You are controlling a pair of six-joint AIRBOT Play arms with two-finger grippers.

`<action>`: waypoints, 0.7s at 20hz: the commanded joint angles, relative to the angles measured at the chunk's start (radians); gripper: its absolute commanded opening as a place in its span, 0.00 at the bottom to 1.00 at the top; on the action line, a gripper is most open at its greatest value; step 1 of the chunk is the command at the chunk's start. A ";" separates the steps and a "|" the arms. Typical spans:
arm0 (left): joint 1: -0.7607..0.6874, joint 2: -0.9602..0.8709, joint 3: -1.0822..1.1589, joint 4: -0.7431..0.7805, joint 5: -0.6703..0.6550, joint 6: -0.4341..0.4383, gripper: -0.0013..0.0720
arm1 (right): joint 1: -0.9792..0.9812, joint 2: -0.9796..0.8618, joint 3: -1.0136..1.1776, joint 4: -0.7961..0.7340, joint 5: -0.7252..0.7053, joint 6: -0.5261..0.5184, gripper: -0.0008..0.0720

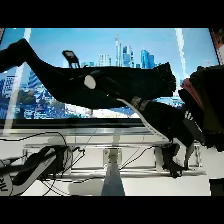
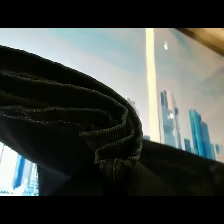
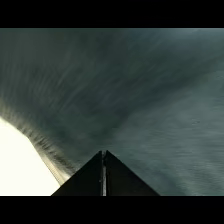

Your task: Fold the clothes and pants, and hang the long-sleeved shirts on hangers.

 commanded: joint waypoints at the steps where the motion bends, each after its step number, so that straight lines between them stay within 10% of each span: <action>1: -0.080 -0.042 -0.060 0.000 0.029 -0.005 0.04 | -0.129 0.047 0.002 -0.032 0.153 -0.003 0.05; 12: -0.670 -0.371 -0.060 -0.086 0.220 0.004 0.10 | -0.476 0.296 0.002 -0.111 0.272 -0.108 0.05; 14: -0.687 -0.368 -0.060 -0.075 0.214 0.067 0.80 | -0.504 0.318 0.002 -0.116 0.274 -0.108 0.05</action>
